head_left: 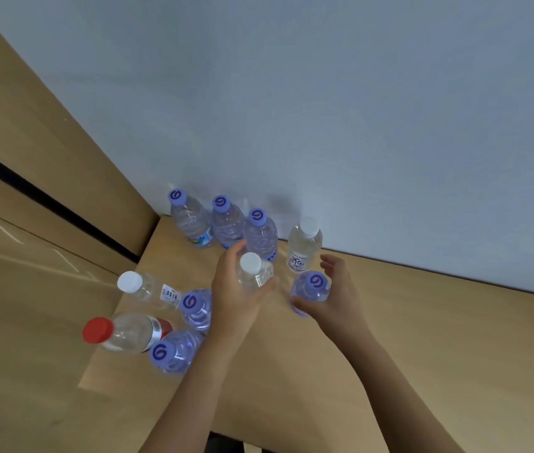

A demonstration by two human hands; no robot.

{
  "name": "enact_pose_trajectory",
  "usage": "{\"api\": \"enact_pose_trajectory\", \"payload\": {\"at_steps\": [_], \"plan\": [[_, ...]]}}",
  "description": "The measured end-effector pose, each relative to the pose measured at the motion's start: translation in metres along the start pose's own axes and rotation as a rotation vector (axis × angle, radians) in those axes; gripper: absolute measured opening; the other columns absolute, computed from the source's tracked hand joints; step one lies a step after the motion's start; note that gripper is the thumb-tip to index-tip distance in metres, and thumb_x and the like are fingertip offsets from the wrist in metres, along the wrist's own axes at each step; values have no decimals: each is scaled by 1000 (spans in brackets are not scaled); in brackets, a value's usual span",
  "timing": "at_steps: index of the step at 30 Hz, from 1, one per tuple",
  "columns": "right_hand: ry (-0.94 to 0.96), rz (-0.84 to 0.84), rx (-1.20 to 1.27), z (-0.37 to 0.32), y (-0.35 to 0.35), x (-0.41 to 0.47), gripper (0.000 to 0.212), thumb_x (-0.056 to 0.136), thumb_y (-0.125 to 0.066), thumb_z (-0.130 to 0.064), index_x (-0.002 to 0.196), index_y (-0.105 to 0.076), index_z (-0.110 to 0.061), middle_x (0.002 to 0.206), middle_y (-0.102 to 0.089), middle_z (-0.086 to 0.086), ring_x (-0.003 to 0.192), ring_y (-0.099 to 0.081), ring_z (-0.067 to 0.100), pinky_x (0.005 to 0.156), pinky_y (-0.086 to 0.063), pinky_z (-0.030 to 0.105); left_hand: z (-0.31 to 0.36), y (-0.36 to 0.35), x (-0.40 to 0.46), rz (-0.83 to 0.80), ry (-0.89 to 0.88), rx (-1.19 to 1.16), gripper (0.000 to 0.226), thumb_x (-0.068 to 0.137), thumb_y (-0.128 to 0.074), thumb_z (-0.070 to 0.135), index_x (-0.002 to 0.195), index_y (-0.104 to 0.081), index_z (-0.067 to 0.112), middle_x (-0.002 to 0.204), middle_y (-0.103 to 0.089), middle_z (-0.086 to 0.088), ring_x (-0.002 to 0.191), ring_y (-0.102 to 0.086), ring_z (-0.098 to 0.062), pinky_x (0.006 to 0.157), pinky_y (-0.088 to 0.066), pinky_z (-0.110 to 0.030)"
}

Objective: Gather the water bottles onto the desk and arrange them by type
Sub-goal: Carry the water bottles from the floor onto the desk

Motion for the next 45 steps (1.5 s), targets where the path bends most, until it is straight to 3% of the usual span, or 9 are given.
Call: {"api": "enact_pose_trajectory", "payload": {"at_steps": [4,7,10,14,18,24,27,38,45], "plan": [[129,65,-37,-31,16,-13,69,70,-85,-21,123,-41,-32,121,-49,-12,99,-38,-33,75,-34,-6,28,21,-3,-21,-54,-111,69,74,-86,15,132,-51,30,127,-53,25,124,-49,5,103,-39,-20],[230,114,-36,-64,25,-28,65,73,-84,-27,119,-40,-38,120,-51,-18,108,-41,-26,81,-32,-5,47,49,-8,-14,-81,-202,65,75,-86,14,124,-52,39,129,-54,26,127,-48,5,107,-39,-22],[327,95,9,-102,17,-41,64,75,-85,-29,122,-42,-39,125,-53,-20,120,-48,-10,89,-36,6,58,86,-14,5,-92,-284,62,75,-85,8,119,-55,39,130,-59,16,128,-50,2,110,-39,-24],[431,18,64,-152,-28,-69,60,75,-85,-23,112,-45,-47,121,-55,-25,119,-50,-8,96,-40,15,52,152,-35,46,-134,-296,59,76,-84,8,117,-55,38,123,-60,25,124,-50,10,102,-39,-10],[491,-117,107,-188,-104,-107,58,75,-85,-22,116,-47,-40,122,-56,-23,119,-51,-8,98,-42,20,21,229,-64,119,-98,-311,60,74,-85,13,117,-56,43,129,-59,25,126,-49,9,106,-38,-17],[543,-389,116,-229,-256,-184,59,74,-85,-30,115,-46,-49,123,-54,-27,123,-49,-7,98,-44,23,-66,369,-132,285,7,-268,65,66,-90,39,119,-56,57,131,-57,31,126,-49,10,105,-38,-16],[519,-546,116,-239,-341,-230,59,74,-84,-34,119,-47,-44,124,-55,-27,122,-48,-11,102,-42,24,-114,440,-176,403,76,-251,63,69,-87,28,110,-56,64,127,-58,31,125,-50,10,99,-38,-12],[447,-1001,28,-274,-576,-353,70,79,-82,-18,132,-41,-34,133,-50,-10,127,-47,6,113,-38,37,-230,631,-315,906,324,-184,59,76,-83,12,129,-59,23,128,-61,17,116,-57,7,103,-46,-22],[414,-1112,-31,-310,-714,-352,71,77,-83,-17,135,-44,-26,131,-52,-8,123,-50,5,108,-41,31,-294,719,-304,1039,435,-148,57,77,-84,22,128,-59,29,126,-63,20,116,-58,6,98,-46,-16]]}}
Point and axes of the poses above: each hand's wrist, its own x-axis towards the middle knuckle, its own y-axis out of the back of the hand, z = x × y, the point moved 8 cm from there along x, towards the middle knuckle
